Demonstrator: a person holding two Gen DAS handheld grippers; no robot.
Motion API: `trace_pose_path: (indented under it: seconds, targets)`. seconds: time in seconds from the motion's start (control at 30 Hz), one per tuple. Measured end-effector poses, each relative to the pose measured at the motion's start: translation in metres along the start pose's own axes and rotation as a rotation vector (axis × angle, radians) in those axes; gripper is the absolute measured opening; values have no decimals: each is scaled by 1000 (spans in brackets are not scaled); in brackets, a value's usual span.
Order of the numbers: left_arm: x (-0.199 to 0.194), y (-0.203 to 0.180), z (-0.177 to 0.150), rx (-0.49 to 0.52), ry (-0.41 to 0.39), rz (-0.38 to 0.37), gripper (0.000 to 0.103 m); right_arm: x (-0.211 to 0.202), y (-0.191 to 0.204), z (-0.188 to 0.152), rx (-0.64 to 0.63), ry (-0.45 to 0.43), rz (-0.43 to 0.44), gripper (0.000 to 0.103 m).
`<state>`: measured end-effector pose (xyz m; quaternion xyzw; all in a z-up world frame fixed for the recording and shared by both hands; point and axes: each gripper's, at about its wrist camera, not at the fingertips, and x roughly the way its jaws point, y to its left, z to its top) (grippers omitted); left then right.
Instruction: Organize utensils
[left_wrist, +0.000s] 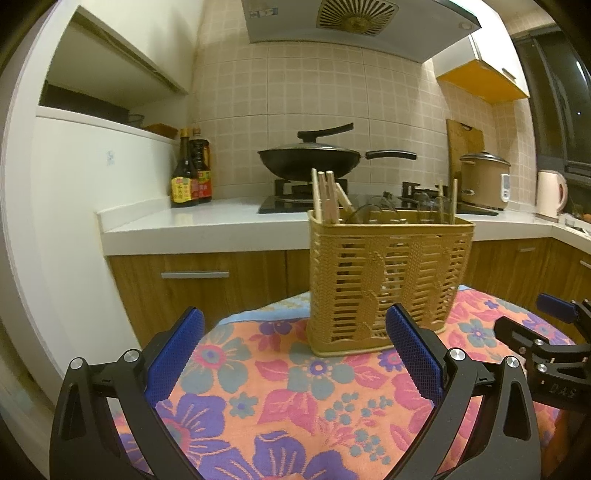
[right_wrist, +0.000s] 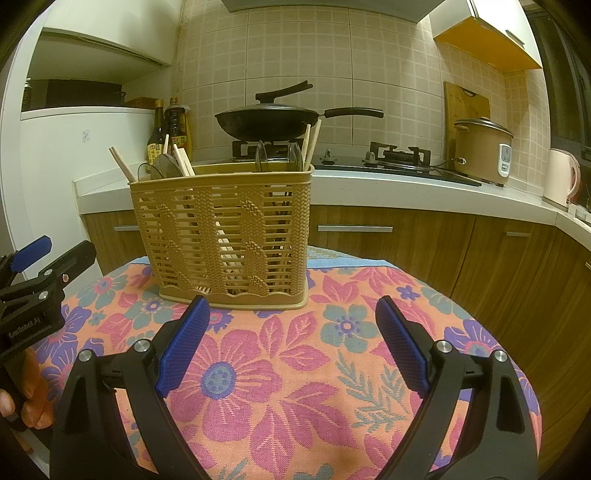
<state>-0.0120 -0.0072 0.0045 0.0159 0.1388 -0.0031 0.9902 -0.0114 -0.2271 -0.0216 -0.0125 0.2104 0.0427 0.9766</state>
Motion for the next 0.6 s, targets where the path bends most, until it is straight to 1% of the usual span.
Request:
trace_pose_path:
  seconds: [0.03,0.13,0.23,0.33,0.47,0.6]
  targets:
    - [0,0,0,0,0,8,95,0,0,0,0,0,0,87]
    - [0,3,2,-10,5,0,96,0,0,0,-2,1,0,87]
    - [-2,4,2,-11,-13,-4,96,0,0,0,-4,-1,-2,87]
    - [-4,4,2,-7,-18,9,96,0,0,0,-3,0,-3,87]
    - [2,11,3,-53,23,-10,96,0,-1,0,-2,1,-2,87]
    - [3,16,2,-75,27,-12,96,0,0,0,-5,1,-2,87]
